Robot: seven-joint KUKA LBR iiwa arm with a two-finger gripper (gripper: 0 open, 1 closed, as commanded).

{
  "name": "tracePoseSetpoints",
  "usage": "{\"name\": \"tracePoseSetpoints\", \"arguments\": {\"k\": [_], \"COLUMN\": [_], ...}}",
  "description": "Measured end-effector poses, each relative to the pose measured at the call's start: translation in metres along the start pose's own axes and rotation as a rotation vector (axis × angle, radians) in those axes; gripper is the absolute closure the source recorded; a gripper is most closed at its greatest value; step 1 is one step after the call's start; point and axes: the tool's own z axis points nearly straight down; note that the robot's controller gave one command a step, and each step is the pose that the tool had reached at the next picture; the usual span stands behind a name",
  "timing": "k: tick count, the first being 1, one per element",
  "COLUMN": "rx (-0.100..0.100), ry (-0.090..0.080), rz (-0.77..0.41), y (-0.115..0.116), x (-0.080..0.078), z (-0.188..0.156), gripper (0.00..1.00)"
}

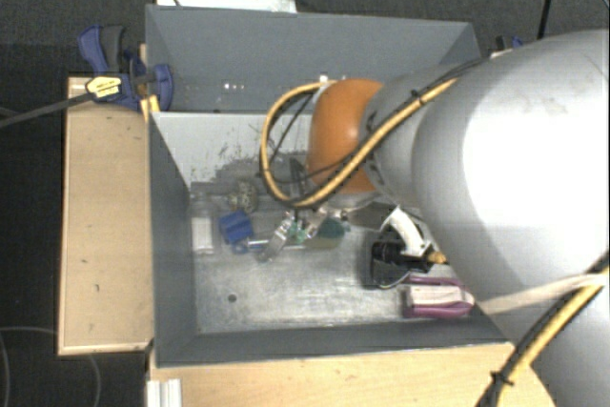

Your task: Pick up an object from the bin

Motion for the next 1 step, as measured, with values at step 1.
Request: {"name": "tracePoseSetpoints", "arguments": {"k": [1], "rx": [-0.003], "ry": [-0.004], "rz": [-0.002], "y": [0.0007], "x": [-0.0023], "z": [-0.0024], "gripper": [1.00]}}
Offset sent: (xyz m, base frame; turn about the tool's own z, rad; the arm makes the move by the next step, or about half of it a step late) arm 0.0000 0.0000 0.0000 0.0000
